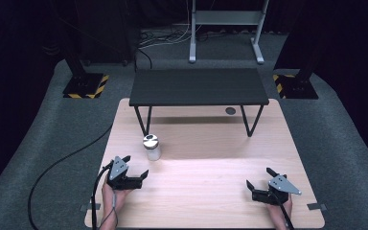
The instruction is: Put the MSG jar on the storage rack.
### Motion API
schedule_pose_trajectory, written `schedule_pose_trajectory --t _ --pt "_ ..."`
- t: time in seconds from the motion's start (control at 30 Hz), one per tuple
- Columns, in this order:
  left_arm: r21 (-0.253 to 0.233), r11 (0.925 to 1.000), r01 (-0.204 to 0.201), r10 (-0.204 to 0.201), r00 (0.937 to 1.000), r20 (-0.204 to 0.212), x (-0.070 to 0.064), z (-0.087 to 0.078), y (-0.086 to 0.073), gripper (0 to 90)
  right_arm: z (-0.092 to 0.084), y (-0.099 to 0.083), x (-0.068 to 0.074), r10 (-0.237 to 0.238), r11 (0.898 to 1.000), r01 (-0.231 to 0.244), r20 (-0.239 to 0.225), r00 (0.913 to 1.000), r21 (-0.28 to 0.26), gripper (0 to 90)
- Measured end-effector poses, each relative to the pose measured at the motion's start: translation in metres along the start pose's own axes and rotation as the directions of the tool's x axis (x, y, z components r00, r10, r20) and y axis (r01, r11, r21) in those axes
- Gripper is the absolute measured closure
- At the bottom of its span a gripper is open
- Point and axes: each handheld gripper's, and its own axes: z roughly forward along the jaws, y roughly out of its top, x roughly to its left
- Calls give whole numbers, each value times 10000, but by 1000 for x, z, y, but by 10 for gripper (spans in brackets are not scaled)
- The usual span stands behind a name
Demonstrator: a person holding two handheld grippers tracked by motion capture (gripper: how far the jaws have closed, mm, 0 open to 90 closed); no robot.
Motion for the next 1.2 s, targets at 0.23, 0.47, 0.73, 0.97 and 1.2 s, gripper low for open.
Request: schedule_pose_trajectory --t 0.23,0.47,0.73,0.97,1.2 --pt "253 9997 -4 8 9999 -143 3 28 20 54 0 1 0 -54 10000 54 -41 10000 57 27" --pt "375 9993 -66 72 9998 -170 5 50 32 38 0 1 -1 -84 9999 85 -79 9999 62 29" --pt "251 9994 223 -213 9990 -385 2 76 31 16 0 0 -1 -103 9999 103 -104 9999 34 29" --pt "-695 9973 244 -260 9994 -217 1 94 6 307 -1 0 -1 -120 9999 120 -120 9999 6 29" --pt "-851 9962 193 -228 9990 -395 -2 95 3 309 -1 0 -1 -142 9999 142 -136 9998 5 29"
